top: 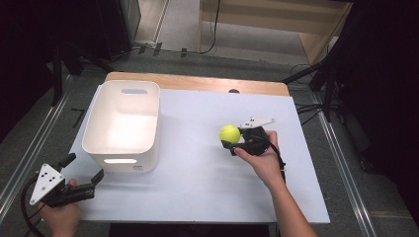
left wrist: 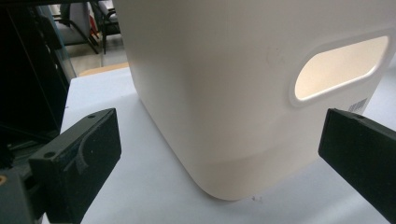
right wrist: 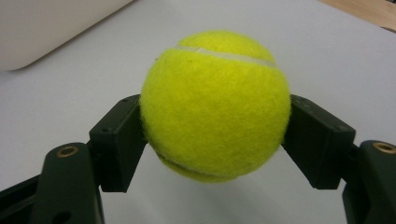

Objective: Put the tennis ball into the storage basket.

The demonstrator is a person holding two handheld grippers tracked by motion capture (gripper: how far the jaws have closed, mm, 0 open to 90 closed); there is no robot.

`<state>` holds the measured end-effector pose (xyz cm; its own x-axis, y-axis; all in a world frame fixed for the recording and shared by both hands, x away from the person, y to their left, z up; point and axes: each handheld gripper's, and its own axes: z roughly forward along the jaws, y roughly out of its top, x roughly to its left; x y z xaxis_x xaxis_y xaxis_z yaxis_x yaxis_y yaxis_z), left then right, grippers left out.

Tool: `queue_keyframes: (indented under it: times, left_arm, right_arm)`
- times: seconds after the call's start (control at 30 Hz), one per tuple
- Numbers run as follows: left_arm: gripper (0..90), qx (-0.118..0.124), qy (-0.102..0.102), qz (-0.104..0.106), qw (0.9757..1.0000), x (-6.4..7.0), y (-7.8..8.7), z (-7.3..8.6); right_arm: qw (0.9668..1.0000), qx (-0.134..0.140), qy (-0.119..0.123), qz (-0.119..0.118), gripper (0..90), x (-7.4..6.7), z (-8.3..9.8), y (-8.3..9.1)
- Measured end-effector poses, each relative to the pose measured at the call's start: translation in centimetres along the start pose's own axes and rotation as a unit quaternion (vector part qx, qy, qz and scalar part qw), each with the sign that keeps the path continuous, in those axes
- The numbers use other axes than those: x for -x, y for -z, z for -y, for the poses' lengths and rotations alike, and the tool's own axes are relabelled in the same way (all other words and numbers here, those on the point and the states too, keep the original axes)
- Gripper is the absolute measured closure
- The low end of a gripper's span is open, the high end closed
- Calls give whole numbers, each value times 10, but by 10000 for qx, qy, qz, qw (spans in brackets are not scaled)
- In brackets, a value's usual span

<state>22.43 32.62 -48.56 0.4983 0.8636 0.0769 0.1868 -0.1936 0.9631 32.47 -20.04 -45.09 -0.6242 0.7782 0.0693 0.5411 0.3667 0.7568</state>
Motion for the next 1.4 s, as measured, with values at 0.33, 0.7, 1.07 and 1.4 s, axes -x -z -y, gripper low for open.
queue_keyframes:
  times: [0.33, 0.7, 1.07, 1.4]
  left_arm:
    - [0, 7, 7, 1, 10000, 0, 0, 0]
    - [0, 24, 9, 13, 10000, 0, 0, 0]
    - [0, 13, 7, 12, 10000, 0, 1, 0]
    - [0, 13, 0, 11, 10000, 0, 0, 0]
  right_arm:
    - [9999, 51, 32, -117, 248, -5, -6, -2]
    - [9997, 80, 64, -242, 248, -11, -12, -4]
    - [9993, 114, 113, -323, 248, -16, -18, -5]
    - [9991, 145, 164, -368, 248, -19, -23, -5]
